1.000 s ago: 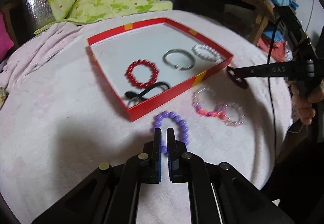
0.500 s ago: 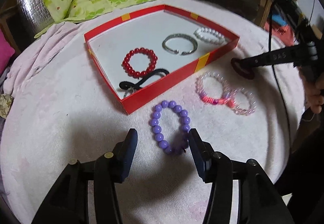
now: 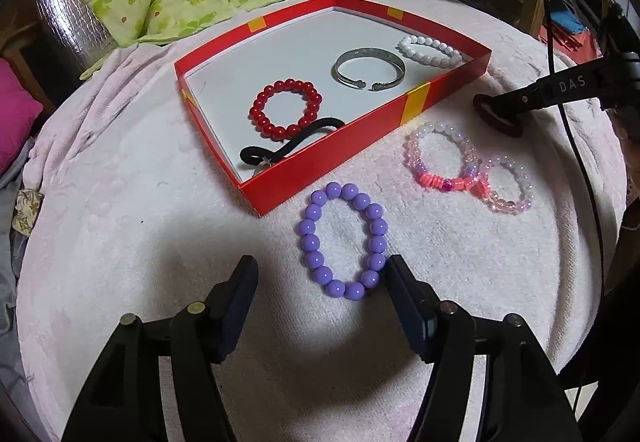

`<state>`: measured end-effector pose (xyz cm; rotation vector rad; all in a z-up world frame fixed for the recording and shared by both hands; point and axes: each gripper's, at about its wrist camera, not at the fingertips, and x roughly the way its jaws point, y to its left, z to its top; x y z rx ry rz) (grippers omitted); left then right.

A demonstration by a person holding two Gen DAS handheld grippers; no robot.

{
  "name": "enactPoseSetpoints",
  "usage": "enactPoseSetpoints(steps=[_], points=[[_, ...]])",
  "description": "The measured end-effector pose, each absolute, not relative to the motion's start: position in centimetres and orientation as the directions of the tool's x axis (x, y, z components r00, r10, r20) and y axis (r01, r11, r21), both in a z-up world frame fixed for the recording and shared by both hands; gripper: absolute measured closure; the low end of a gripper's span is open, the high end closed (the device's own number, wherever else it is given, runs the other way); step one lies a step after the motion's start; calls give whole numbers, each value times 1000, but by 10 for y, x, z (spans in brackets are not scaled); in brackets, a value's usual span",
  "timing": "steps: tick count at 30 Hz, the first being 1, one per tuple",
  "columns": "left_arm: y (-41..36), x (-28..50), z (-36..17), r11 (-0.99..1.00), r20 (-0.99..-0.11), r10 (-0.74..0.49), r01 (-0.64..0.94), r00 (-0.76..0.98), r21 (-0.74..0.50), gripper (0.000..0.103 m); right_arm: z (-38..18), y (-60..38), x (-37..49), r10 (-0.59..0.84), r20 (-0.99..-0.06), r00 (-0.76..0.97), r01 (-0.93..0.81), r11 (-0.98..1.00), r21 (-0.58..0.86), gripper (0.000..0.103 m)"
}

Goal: Organize jewelry

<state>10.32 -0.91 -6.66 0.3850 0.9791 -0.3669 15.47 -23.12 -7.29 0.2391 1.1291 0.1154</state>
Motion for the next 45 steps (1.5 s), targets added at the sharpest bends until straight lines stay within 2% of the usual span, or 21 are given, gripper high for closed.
enactPoseSetpoints(steps=[10, 15, 20, 26, 31, 36, 42, 44, 45], points=[[-6, 107, -70, 896, -847, -94, 415, 524, 157, 17, -75, -231, 159, 211, -879, 427, 34, 968, 249, 97], [16, 118, -75, 945, -869, -164, 327, 466, -3, 12, -75, -231, 162, 212, -878, 429, 44, 966, 255, 96], [16, 110, -78, 954, -856, -140, 301, 498, 20, 8, -76, -233, 163, 221, -875, 430, 48, 963, 266, 96], [19, 109, -77, 972, -865, -120, 234, 487, -3, 7, -76, -235, 163, 224, -874, 431, 52, 961, 272, 96], [3, 117, -72, 971, -874, -78, 234, 479, 42, 7, -76, -234, 163, 224, -874, 432, 52, 961, 272, 96], [-10, 120, -72, 965, -878, -124, 264, 462, 3, 7, -76, -235, 162, 223, -872, 436, 50, 961, 271, 96], [-2, 126, -77, 972, -876, -156, 227, 455, -55, 8, -75, -233, 162, 211, -875, 436, 51, 965, 257, 96], [-4, 125, -78, 973, -872, -148, 224, 466, -46, 9, -75, -232, 163, 206, -876, 437, 47, 967, 251, 96], [-6, 125, -78, 974, -870, -139, 225, 473, -33, 13, -75, -232, 163, 205, -875, 438, 46, 967, 250, 96]])
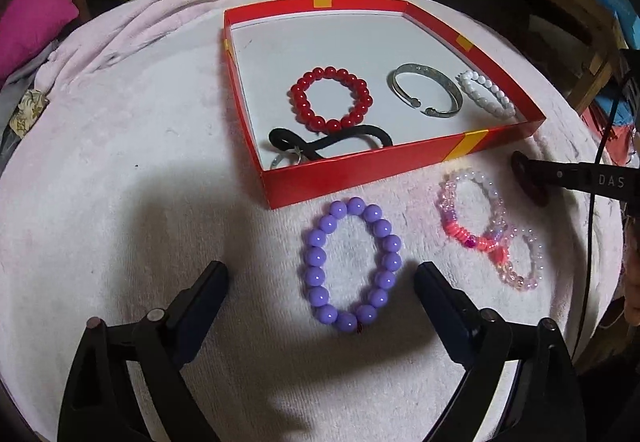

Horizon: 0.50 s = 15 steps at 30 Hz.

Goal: Organize jewelry

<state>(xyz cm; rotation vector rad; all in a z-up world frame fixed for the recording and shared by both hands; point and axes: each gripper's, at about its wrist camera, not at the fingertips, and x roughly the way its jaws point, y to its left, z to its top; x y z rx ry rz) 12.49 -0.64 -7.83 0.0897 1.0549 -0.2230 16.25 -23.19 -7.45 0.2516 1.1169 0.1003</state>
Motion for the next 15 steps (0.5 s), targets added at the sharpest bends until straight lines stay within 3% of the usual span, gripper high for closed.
enactPoseSetpoints(steps=[2, 4, 8, 9, 15], points=[[-5, 123, -77, 973, -863, -141, 231, 484, -29, 24, -74, -232, 162, 204, -875, 438, 45, 968, 248, 96], [3, 125, -73, 970, -854, -162, 239, 493, -47, 49, -74, -231, 161, 200, -875, 441, 43, 969, 243, 96], [7, 126, -70, 969, -849, -184, 236, 495, -73, 74, -73, -229, 161, 187, -876, 444, 42, 973, 228, 97], [9, 126, -70, 967, -848, -198, 238, 492, -87, 84, -72, -228, 160, 181, -877, 446, 42, 974, 223, 97], [17, 124, -64, 957, -833, -245, 261, 495, -126, 84, -66, -223, 158, 195, -868, 457, 24, 973, 231, 97]])
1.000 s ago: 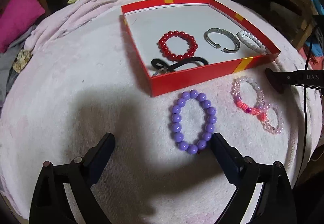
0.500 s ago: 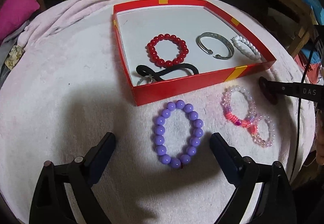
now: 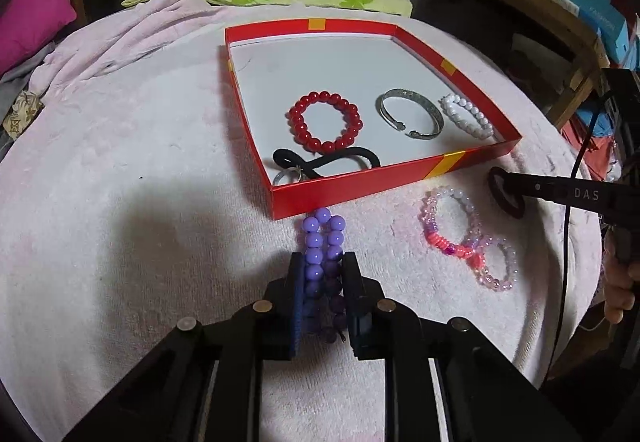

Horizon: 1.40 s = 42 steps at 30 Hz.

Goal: Organize jewelry

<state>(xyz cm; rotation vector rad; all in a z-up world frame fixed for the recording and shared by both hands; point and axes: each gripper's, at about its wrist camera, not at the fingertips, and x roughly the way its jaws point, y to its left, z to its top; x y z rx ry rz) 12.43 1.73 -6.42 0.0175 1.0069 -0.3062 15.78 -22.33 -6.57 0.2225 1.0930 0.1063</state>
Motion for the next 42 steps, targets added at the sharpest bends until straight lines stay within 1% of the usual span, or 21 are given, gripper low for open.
enactPoseSetpoints(steps=[9, 13, 17, 22, 26, 28, 34, 39, 42], points=[[25, 106, -41, 929, -788, -330, 328, 520, -172, 84, -35, -218, 143, 279, -813, 511, -45, 953, 298, 97], [22, 101, -24, 912, -743, -379, 359, 551, -198, 84, -30, -220, 139, 292, -800, 524, -47, 948, 314, 97], [17, 101, -6, 905, -694, -402, 372, 597, -204, 84, -23, -218, 137, 302, -772, 559, -43, 941, 336, 97], [22, 120, 10, 917, -633, -395, 332, 666, -223, 84, -13, -226, 142, 299, -720, 626, -8, 926, 377, 97], [23, 153, 11, 948, -613, -318, 265, 723, -178, 84, -11, -231, 158, 272, -712, 647, 33, 923, 383, 97], [23, 172, 7, 952, -619, -305, 247, 723, -181, 84, -10, -229, 170, 258, -709, 656, 38, 928, 372, 97], [11, 227, -9, 953, -673, -302, 241, 675, -186, 84, -8, -218, 211, 233, -719, 655, 50, 936, 349, 97], [-1, 260, -20, 948, -705, -313, 251, 637, -195, 84, -17, -206, 254, 211, -757, 618, 66, 946, 318, 97], [-11, 281, -34, 948, -750, -308, 253, 586, -192, 84, -24, -200, 277, 195, -783, 591, 79, 952, 296, 97]])
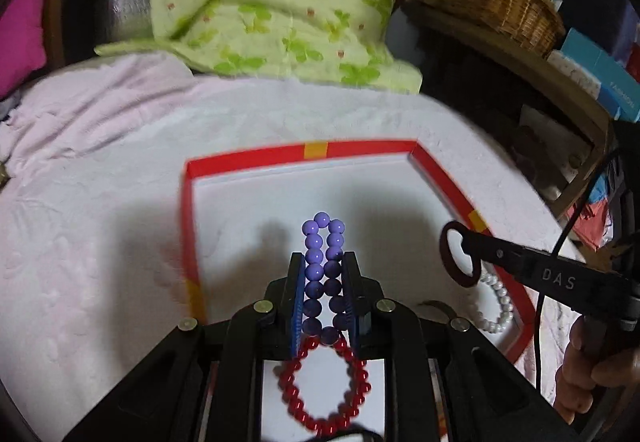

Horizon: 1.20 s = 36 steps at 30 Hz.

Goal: Organize jewelry
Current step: 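Release the purple bracelet into the box with the left tool while the right tool releases the dark red ring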

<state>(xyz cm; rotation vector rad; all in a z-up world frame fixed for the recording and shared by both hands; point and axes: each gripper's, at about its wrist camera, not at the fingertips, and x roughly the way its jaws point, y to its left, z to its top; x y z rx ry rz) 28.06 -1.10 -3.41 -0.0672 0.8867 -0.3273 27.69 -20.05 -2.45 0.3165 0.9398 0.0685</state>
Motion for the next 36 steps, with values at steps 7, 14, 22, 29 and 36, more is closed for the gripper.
enactPoseSetpoints(steps=[7, 14, 22, 29, 36], points=[[-26, 293, -58, 953, -820, -271, 263, 504, -153, 84, -47, -191, 310, 176, -833, 524, 108, 957, 270, 97], [-17, 286, -47, 964, -808, -238, 229, 539, -131, 61, -51, -194, 314, 195, -803, 564, 131, 938, 320, 75], [-1, 254, -12, 983, -750, -167, 163, 641, -79, 42, -25, -214, 280, 196, -718, 668, 140, 914, 380, 69], [4, 209, 2, 987, -718, -73, 154, 692, 48, 33, -3, -214, 242, 164, -697, 698, 110, 937, 332, 69], [6, 162, 3, 975, -706, -18, 170, 708, 146, 33, 5, -220, 203, 191, -688, 700, 102, 927, 361, 69]])
